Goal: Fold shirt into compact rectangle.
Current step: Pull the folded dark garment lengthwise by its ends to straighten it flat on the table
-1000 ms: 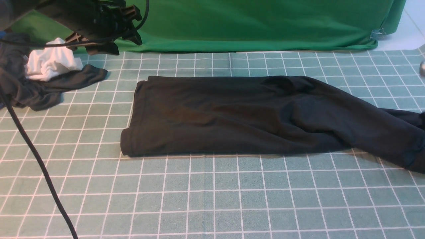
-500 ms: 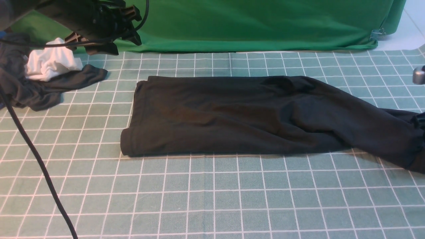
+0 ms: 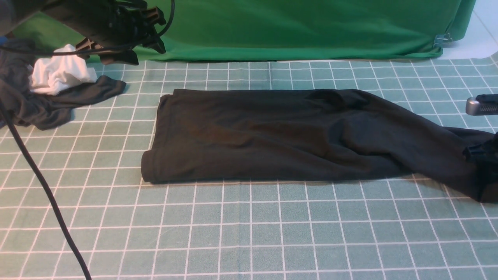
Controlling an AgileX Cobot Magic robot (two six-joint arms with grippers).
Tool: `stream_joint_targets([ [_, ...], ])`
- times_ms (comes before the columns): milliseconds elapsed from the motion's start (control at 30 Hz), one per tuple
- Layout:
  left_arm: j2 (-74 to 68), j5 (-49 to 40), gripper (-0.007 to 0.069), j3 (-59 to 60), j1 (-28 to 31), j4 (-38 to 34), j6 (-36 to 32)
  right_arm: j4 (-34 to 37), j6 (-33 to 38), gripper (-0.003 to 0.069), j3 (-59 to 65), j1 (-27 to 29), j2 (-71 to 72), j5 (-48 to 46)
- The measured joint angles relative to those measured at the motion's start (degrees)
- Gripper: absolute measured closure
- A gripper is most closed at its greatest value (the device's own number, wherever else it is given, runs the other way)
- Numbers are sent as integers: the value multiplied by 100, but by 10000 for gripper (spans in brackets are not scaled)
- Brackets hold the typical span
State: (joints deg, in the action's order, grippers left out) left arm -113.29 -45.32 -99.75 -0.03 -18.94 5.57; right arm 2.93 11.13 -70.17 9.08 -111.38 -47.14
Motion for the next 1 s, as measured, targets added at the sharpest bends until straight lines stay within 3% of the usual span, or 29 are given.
stream_joint_targets([
  [33, 0, 0, 194, 0, 0, 0, 0, -14, 2, 588, -9, 0, 6, -32],
  [100, 0, 0, 194, 0, 0, 0, 0, -40, 6, 609, -7, 5, 37, -96],
  [533, 0, -13, 194, 0, 0, 0, 0, -237, 12, 613, -778, 370, 590, -656],
  [767, 0, -56, 194, 0, 0, 12, 0, -325, 310, 613, -925, 389, 341, -100],
  [900, 0, -93, 194, 0, 0, 51, 0, -834, 209, 581, -925, 389, 49, 409],
  [1000, 0, -93, 194, 0, 0, 100, 0, -1604, -434, 489, -925, 389, -23, 782],
])
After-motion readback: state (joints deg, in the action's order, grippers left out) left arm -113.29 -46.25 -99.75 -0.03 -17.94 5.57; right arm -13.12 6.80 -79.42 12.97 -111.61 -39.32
